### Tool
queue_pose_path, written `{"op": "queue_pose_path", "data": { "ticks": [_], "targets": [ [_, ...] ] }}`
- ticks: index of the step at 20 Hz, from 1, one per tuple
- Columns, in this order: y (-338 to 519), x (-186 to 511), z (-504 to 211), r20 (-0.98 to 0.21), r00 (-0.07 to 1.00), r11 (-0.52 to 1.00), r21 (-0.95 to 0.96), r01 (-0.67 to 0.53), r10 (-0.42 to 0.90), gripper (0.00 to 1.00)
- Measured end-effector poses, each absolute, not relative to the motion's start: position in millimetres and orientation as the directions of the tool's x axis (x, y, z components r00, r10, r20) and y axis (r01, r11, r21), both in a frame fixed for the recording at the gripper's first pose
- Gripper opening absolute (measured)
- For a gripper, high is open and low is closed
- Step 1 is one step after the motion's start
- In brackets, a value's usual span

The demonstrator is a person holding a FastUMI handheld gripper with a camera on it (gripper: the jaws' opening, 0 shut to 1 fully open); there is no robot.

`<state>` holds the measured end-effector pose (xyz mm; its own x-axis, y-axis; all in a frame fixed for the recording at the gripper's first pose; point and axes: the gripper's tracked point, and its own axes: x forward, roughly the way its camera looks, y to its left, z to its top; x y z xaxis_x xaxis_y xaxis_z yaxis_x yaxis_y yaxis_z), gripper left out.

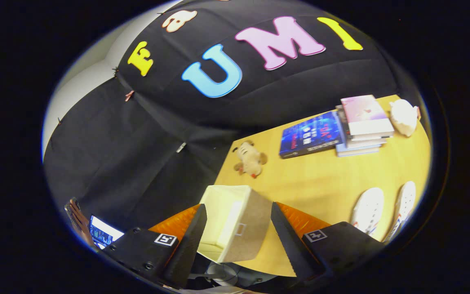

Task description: Open the storage box then place both shoes into the box .Put the left shoe in first, then the right shoe, with the right side of both shoes facing outward in a uniform manner.

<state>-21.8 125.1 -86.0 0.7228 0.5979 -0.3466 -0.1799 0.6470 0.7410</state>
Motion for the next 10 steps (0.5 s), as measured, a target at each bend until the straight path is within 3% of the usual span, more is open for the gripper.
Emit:
{"op": "queue_pose_path", "data": {
  "ticks": [4,10],
  "targets": [
    [39,-27,-156,-0.507,0.746,0.783,0.621,-0.032,0.432,0.97],
    [-16,-53,-285,-0.736,0.586,0.882,0.466,0.073,0.34,0.97]
  ]
}}
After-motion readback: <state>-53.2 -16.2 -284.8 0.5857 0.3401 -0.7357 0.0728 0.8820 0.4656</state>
